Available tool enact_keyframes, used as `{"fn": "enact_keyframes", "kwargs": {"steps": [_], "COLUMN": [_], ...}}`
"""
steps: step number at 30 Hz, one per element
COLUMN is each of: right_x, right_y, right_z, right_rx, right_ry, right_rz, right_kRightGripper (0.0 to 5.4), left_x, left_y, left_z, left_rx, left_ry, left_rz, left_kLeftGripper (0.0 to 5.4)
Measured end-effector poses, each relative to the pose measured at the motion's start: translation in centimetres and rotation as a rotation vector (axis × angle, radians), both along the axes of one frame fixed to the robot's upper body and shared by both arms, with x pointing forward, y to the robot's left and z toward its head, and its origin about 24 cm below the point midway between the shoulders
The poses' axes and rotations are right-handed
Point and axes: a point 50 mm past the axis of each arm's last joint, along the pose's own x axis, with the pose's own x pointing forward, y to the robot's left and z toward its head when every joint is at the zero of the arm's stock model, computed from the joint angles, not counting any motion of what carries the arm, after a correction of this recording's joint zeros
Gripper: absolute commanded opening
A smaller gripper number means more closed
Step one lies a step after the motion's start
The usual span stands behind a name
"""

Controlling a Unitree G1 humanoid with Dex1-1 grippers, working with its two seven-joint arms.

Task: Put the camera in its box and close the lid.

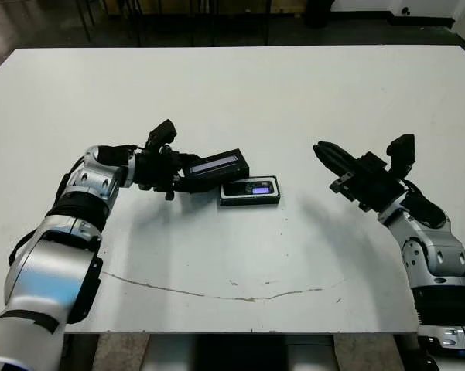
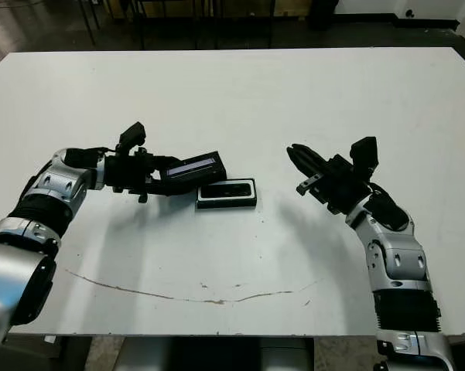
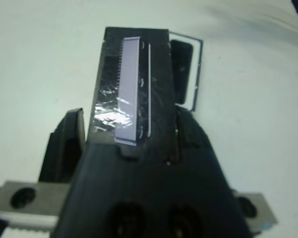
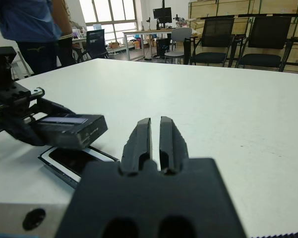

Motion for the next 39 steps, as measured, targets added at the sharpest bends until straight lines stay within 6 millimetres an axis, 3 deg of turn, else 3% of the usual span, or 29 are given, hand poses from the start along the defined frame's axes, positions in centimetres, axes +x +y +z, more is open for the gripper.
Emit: {"fn": "enact_keyframes", "kwargs": {"steps": [17,39], "right_x": [0.2,0.2], "right_y": [0.0,0.0], "right_z": [0.0,0.0], "right_rx": [-0.02,-0.033], "right_ry": [-0.018,-0.035], "right_rz": [0.001,0.01], "right_kRightGripper": [0.0,0.0], "left_x": [-0.2,-0.4], "left_y": [-0.6,-3.5], "left_z": [0.0,-1.3], "left_rx": [0.026,0.08], "left_ry": [0.041,0.028], "left_rz": [-0.1,-0.115], "left_kLeftGripper": [2.21,2.21]}}
